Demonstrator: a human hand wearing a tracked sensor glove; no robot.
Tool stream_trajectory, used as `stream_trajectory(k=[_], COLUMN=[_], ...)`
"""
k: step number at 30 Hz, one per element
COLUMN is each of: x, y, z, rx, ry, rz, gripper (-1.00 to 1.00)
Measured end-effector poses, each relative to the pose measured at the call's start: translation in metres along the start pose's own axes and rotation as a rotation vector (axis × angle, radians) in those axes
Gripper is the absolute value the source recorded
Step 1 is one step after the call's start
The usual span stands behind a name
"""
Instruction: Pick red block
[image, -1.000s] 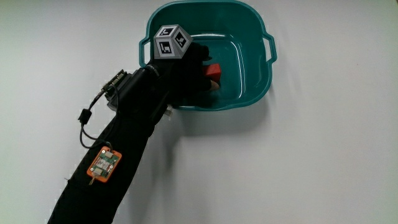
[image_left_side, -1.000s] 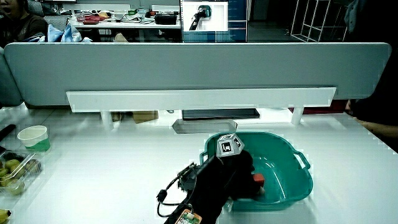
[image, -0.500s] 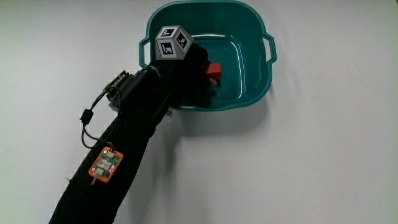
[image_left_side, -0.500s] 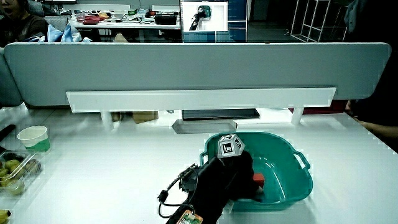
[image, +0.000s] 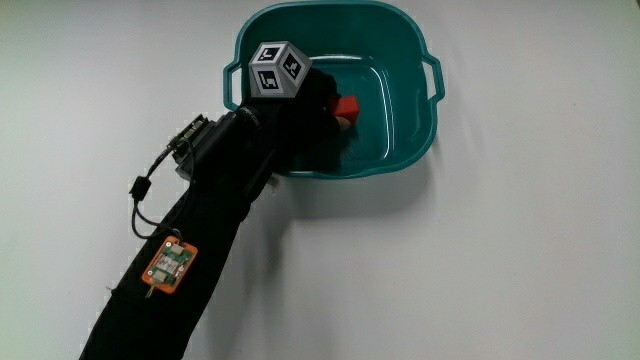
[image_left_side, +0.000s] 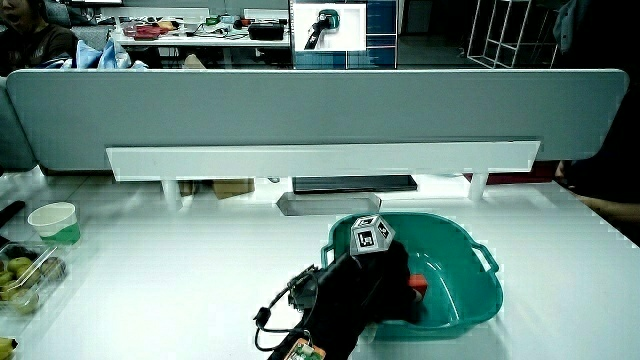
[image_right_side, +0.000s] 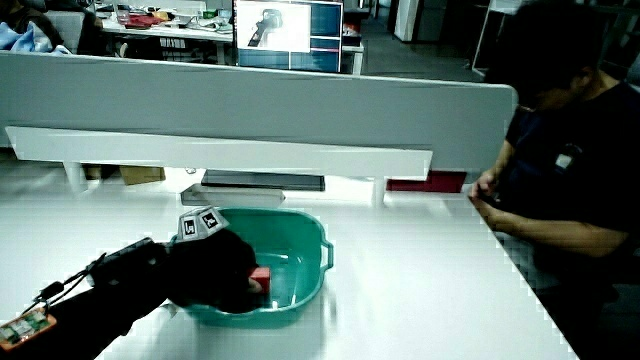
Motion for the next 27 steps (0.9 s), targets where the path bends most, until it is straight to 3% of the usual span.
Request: stream_trajectory(k=[10, 27], x=[0.006, 0.051], y=[-0.006, -0.049], z=[0.011, 0.053], rx=[0.018, 0.075], ry=[0.008, 0.051], rz=[-0.019, -0.135], gripper=[1.0, 1.0])
